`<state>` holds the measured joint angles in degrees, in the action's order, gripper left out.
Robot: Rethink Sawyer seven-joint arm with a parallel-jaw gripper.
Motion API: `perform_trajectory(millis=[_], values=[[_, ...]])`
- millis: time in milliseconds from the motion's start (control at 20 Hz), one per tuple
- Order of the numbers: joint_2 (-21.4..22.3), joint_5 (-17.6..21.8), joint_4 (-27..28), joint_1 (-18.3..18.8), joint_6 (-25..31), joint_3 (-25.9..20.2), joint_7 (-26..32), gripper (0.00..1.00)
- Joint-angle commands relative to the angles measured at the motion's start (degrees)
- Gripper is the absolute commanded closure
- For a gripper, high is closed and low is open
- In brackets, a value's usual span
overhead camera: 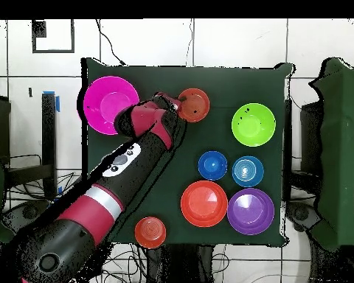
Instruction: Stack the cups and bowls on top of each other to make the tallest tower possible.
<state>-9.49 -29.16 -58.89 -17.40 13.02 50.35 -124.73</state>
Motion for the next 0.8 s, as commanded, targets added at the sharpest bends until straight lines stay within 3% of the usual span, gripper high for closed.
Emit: perform_trajectory(millis=[50, 800], values=[[0.27, -1.07, 2.33, -0.86, 7.43, -4.99, -9.19, 1.00], [3.62, 2.82, -2.13, -0.22, 4.92, -8.99, -4.18, 1.00]])
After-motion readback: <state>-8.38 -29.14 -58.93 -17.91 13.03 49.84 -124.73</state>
